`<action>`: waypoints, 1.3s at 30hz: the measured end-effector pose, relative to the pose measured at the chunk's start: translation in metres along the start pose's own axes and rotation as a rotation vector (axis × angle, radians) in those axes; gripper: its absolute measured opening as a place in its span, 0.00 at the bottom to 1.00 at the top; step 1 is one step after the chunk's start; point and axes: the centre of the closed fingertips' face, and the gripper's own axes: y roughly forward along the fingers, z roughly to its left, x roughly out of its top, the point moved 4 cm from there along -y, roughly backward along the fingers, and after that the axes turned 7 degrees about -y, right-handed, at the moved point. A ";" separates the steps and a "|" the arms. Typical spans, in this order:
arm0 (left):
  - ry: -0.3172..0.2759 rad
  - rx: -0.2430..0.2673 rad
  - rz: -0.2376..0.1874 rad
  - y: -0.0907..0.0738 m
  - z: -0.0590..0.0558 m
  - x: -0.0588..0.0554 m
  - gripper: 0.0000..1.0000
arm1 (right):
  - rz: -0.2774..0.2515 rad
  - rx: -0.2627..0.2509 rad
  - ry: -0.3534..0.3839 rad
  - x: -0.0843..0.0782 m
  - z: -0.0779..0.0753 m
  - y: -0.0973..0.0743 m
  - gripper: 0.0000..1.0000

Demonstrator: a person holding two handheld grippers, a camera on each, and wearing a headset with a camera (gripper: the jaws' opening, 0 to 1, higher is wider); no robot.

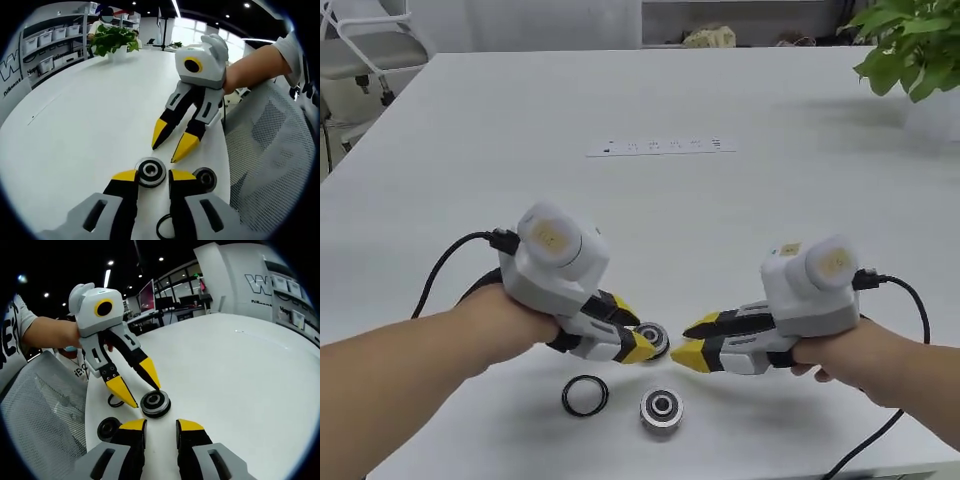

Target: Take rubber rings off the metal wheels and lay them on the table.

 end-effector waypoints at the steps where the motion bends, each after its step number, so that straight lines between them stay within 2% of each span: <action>1: 0.003 0.000 0.006 0.001 0.000 -0.001 0.18 | 0.001 0.001 0.001 -0.001 0.000 0.000 0.21; 2: 0.014 -0.002 -0.010 0.001 0.000 0.001 0.17 | 0.001 0.001 0.001 -0.001 0.000 0.000 0.21; 6: 0.023 0.004 -0.007 0.002 0.000 0.000 0.12 | 0.004 0.001 0.004 -0.002 0.000 0.001 0.21; 12: 0.054 0.053 -0.035 0.002 0.002 -0.001 0.08 | -0.005 0.004 0.005 0.000 0.001 0.003 0.21; 17: 0.077 0.067 -0.050 0.002 0.000 -0.002 0.07 | -0.016 0.009 0.000 0.004 0.002 0.006 0.20; 27: 0.065 0.085 -0.064 0.003 0.001 -0.003 0.07 | 0.001 0.026 -0.030 0.006 0.003 0.014 0.19; 39: 0.052 0.088 -0.070 0.003 0.000 -0.003 0.07 | 0.009 0.029 -0.080 0.005 0.006 0.015 0.14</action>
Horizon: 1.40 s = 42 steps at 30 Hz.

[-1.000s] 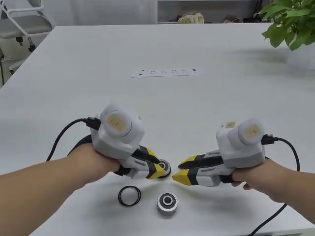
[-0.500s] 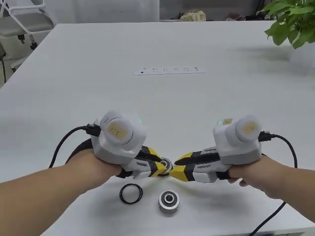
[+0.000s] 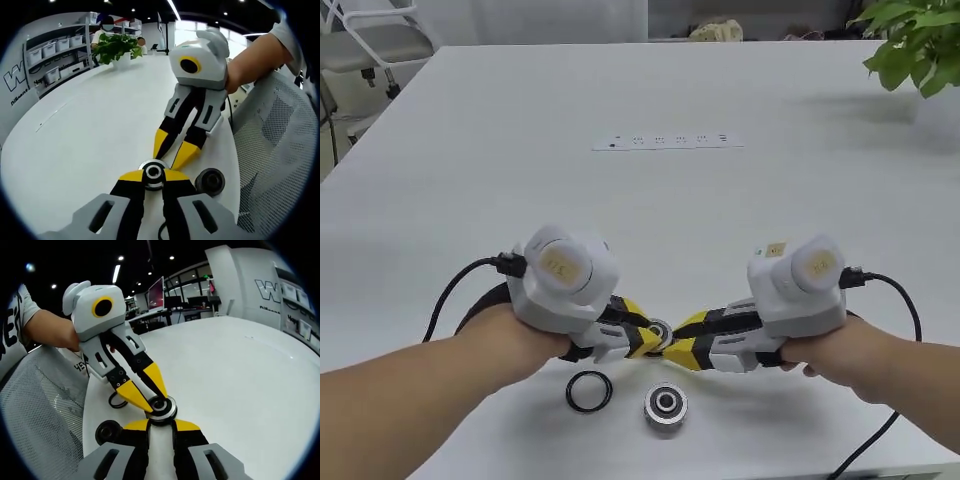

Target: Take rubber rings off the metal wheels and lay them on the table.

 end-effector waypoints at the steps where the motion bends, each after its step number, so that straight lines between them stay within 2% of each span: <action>1: -0.001 0.000 0.000 0.000 0.000 0.000 0.07 | 0.003 0.000 -0.004 0.000 0.000 0.000 0.13; 4: -0.002 0.001 0.000 0.000 0.000 0.000 0.07 | 0.012 -0.003 0.002 -0.003 0.000 -0.002 0.04; 11: -0.004 0.005 -0.002 0.000 0.000 0.000 0.07 | 0.018 -0.009 0.026 -0.003 0.000 -0.001 0.02; 21: -0.010 0.018 -0.001 0.000 -0.002 0.000 0.07 | 0.024 -0.044 0.136 -0.003 -0.005 -0.004 0.00; 24: -0.004 0.023 0.004 0.000 -0.003 0.000 0.07 | 0.012 -0.060 0.207 -0.003 -0.010 -0.006 0.00; 31: -0.011 0.025 0.011 0.001 -0.005 0.000 0.06 | -0.013 -0.080 0.239 -0.001 -0.013 -0.009 0.00; 37: -0.011 0.033 0.012 0.001 -0.005 0.001 0.06 | -0.051 -0.071 0.277 0.004 -0.012 -0.011 0.00; 42: -0.010 0.038 0.011 0.002 -0.005 0.001 0.06 | -0.057 -0.066 0.289 0.006 -0.010 -0.011 0.00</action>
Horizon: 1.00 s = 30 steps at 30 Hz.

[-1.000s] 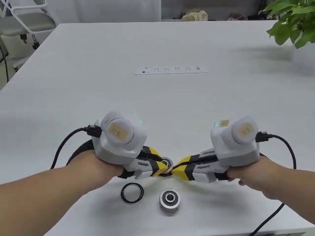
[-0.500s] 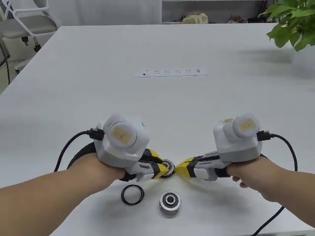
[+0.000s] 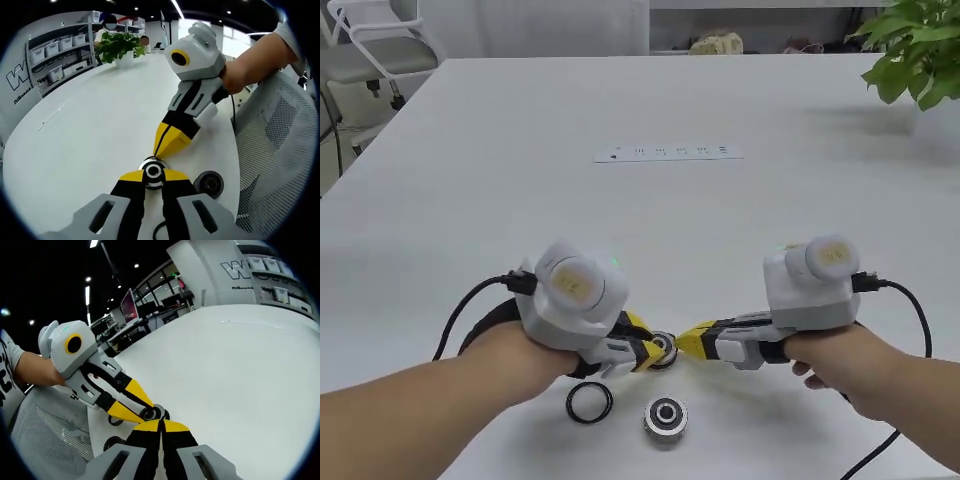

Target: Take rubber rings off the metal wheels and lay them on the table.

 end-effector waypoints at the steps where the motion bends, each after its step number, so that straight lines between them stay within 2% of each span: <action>1: 0.001 0.001 0.001 0.000 0.000 0.000 0.06 | 0.001 0.000 -0.002 0.000 0.000 0.000 0.00; 9: -0.001 0.006 0.005 0.001 0.001 0.000 0.06 | -0.010 0.024 0.012 0.002 0.004 0.000 0.00; 13: -0.004 0.006 0.004 0.000 0.000 0.001 0.06 | -0.010 0.041 -0.013 0.005 0.011 0.003 0.00; 14: -0.005 0.006 0.004 0.000 0.000 0.001 0.06 | -0.012 0.050 -0.013 0.005 0.013 0.004 0.00; 15: -0.006 0.006 0.004 0.000 0.000 0.000 0.06 | -0.025 0.115 -0.016 0.007 0.022 0.005 0.00; 16: -0.006 0.007 0.005 0.001 0.000 0.000 0.06 | -0.056 0.109 -0.029 0.012 0.022 0.004 0.00; 17: -0.006 0.007 0.002 0.001 0.000 0.000 0.06 | -0.036 0.089 -0.023 0.011 0.021 0.004 0.00; 18: -0.008 0.007 -0.002 0.002 0.000 0.000 0.06 | -0.032 0.080 -0.049 0.011 0.020 0.005 0.00; 23: -0.016 0.007 -0.014 0.002 0.000 0.000 0.06 | -0.027 0.059 -0.055 0.004 0.013 0.005 0.00; 30: -0.031 0.006 -0.024 0.002 0.000 0.000 0.07 | -0.044 0.031 -0.044 0.004 0.005 0.001 0.00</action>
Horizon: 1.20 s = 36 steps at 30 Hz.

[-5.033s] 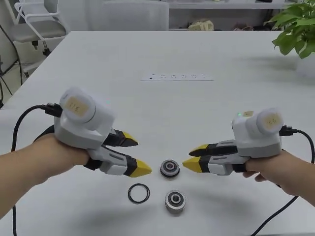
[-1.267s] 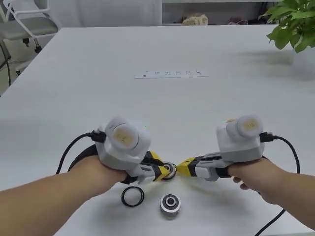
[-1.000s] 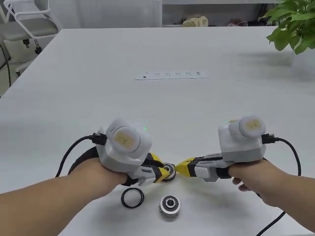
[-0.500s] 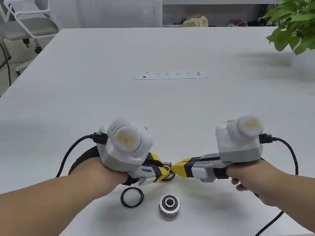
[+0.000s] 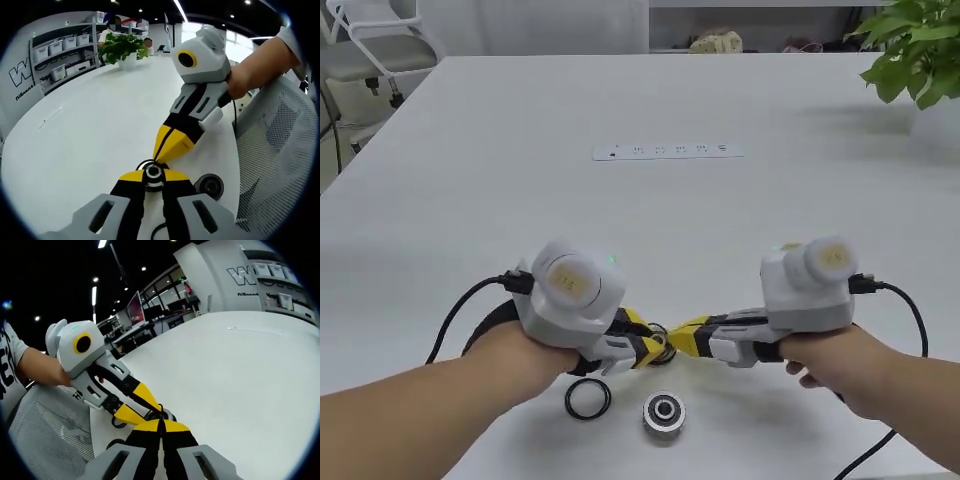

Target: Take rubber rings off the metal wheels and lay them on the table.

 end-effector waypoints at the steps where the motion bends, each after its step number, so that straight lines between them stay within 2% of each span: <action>1: 0.000 -0.002 0.000 0.000 0.000 0.000 0.07 | -0.001 -0.001 0.002 0.000 -0.001 0.000 0.00; 7: -0.033 -0.024 0.004 0.000 0.000 0.002 0.09 | -0.003 0.005 0.016 -0.001 -0.001 -0.001 0.00; 12: -0.018 -0.032 0.015 -0.004 -0.002 0.002 0.13 | -0.008 0.012 0.026 0.000 0.000 -0.003 0.00; 17: -0.013 -0.042 0.004 -0.014 -0.004 0.003 0.16 | -0.018 0.018 0.034 0.001 0.000 -0.006 0.00; 23: -0.001 -0.048 -0.015 -0.029 -0.005 0.005 0.20 | -0.031 0.029 0.029 0.004 0.003 -0.008 0.00; 36: -0.026 -0.051 -0.095 -0.067 -0.006 0.015 0.28 | -0.077 0.039 0.029 0.016 0.008 -0.012 0.00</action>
